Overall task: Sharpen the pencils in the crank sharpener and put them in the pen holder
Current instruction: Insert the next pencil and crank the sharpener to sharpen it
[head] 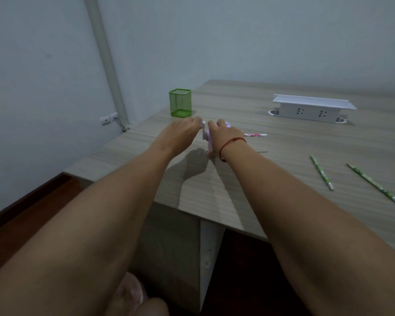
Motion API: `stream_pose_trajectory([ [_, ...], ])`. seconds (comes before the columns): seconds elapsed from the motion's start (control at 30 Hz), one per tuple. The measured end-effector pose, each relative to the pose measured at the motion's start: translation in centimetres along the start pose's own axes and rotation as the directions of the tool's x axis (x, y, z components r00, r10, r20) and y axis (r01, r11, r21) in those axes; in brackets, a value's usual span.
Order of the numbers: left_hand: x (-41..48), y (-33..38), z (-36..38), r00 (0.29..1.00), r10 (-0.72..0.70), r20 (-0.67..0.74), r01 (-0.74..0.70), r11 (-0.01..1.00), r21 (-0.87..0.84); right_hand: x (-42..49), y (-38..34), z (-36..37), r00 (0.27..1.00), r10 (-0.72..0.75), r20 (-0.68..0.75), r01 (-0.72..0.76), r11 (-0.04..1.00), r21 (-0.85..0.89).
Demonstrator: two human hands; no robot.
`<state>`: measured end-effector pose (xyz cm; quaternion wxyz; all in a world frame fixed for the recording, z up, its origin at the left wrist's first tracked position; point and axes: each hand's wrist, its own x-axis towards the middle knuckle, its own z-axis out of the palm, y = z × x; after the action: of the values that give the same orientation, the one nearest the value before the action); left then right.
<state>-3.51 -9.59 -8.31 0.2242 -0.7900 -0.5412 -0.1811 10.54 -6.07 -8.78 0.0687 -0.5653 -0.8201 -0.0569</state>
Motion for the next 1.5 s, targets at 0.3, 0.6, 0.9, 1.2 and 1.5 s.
stream_pose_trajectory([
  [0.3, -3.3, 1.7, 0.3, 0.997, 0.022, 0.077, -0.017, 0.998, -0.063, -0.1, -0.1, 0.7, 0.996, 0.005, -0.085, -0.003, 1.0, 0.025],
  [0.6, -2.8, 2.5, 2.3, 0.931, -0.153, 0.333, 0.215, 0.963, -0.16, 0.7, 0.4, 1.6, 0.988, -0.072, -0.134, 0.081, 0.995, 0.062],
  [0.9, 0.7, 0.7, 3.8, 0.891, -0.18, 0.416, 0.186, 0.982, 0.027, 0.3, 0.3, 1.2, 0.989, -0.083, -0.123, 0.09, 0.995, 0.045],
  [1.2, 2.8, -1.2, 2.6, 0.964, -0.121, 0.238, 0.095, 0.988, 0.119, 0.6, 0.1, 0.7, 0.998, -0.035, -0.045, 0.035, 0.999, 0.005],
  [1.5, 1.1, -0.5, 0.0, 0.999, 0.0, 0.039, 0.0, 1.0, 0.013, 1.1, -0.3, 0.2, 0.999, 0.037, -0.036, -0.034, 0.996, 0.082],
])
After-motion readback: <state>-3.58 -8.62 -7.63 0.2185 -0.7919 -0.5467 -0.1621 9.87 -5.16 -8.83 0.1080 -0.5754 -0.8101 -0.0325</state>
